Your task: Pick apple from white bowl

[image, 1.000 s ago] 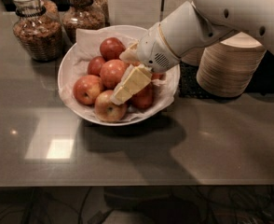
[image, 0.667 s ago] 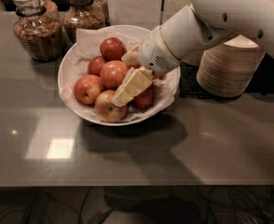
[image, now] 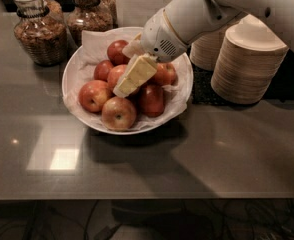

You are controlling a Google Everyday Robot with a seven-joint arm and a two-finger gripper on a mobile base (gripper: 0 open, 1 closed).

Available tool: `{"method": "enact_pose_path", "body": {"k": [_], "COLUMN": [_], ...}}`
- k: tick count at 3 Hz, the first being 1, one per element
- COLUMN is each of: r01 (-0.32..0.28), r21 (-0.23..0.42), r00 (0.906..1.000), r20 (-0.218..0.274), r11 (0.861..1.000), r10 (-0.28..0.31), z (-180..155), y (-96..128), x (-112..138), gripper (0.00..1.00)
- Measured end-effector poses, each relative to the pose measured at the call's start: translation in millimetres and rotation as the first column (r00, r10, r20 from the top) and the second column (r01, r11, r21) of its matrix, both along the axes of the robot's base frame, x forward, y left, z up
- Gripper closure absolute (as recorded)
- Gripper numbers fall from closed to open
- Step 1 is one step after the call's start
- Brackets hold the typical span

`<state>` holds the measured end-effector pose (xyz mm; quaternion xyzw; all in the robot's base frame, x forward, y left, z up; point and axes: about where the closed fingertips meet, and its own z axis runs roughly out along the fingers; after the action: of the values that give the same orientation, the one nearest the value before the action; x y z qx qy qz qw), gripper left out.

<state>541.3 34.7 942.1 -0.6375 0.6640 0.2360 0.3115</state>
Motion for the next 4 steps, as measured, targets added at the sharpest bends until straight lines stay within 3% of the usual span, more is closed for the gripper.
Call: {"method": "enact_pose_path", "body": {"k": [1, 2, 3, 4], "r01": [-0.023, -0.017, -0.002, 0.009], "r21": [-0.001, 0.011, 0.012, -0.008], "r00": [0.9973, 0.9932, 0.9983, 0.9997], "r20": [0.069, 0.115, 0.058, -0.023], "r11": [1.0, 1.0, 1.0, 1.0], "r10": [0.023, 0.015, 0.002, -0.009], "z": [55.3, 75.8, 38.1, -9.9], "y": [-3.5, -9.8, -14.5, -16.0], "x": [11.7, 15.1, 5.5, -3.3], "gripper": [0.14, 0.04, 0.04, 0.21]}}
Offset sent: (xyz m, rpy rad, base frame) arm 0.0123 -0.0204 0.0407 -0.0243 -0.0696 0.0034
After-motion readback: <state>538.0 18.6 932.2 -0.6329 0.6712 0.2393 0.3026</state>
